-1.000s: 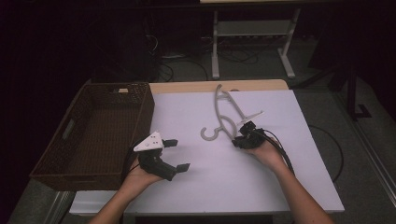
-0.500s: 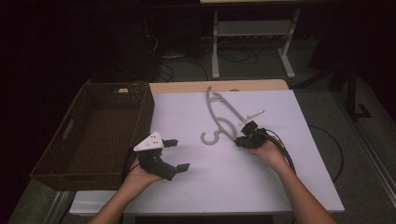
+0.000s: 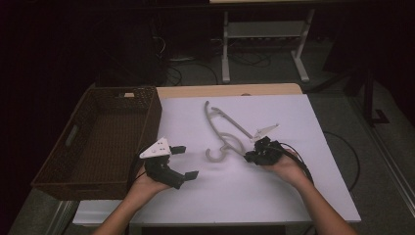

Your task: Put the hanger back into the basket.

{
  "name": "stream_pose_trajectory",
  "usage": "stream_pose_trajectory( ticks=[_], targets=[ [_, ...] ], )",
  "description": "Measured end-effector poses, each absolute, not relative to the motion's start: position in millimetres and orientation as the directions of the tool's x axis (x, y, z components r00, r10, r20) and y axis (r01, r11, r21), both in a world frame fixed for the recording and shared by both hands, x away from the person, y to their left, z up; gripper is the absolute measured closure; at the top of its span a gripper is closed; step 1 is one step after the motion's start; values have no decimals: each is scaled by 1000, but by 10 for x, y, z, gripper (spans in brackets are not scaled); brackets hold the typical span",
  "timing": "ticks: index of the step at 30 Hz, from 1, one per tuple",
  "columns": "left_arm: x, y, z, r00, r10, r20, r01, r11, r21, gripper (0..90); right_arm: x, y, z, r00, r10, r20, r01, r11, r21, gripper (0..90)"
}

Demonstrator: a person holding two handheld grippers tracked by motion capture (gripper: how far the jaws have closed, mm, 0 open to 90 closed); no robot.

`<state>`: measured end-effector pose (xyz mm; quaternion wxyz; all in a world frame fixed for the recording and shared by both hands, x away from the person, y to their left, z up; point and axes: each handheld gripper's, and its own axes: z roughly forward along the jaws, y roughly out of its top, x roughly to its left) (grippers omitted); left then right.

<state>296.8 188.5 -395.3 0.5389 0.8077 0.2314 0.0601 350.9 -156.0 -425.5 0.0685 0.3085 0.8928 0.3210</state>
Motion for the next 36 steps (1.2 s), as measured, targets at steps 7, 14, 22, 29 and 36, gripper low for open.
stream_pose_trajectory(
  ticks=[7,14,22,29,36],
  targets=[
    [2968,1879,-3959,887,438,-149,308,-318,896,1,3307,-1508,-4265,-857,509,79,440,644,625,807],
    [2970,1876,-3965,888,436,-149,308,-322,895,1,3153,-1448,-4279,-903,425,57,363,688,628,806],
    [2968,1873,-3967,887,437,-150,310,-322,894,1,2949,-1377,-4297,-948,316,33,265,728,633,806],
    [2971,1867,-3975,887,435,-155,314,-323,893,1,2840,-1363,-4347,-960,275,47,244,745,620,805],
    [2966,1875,-3968,886,436,-156,313,-318,895,1,2869,-1431,-4284,-952,293,82,276,716,641,680]
  ],
)
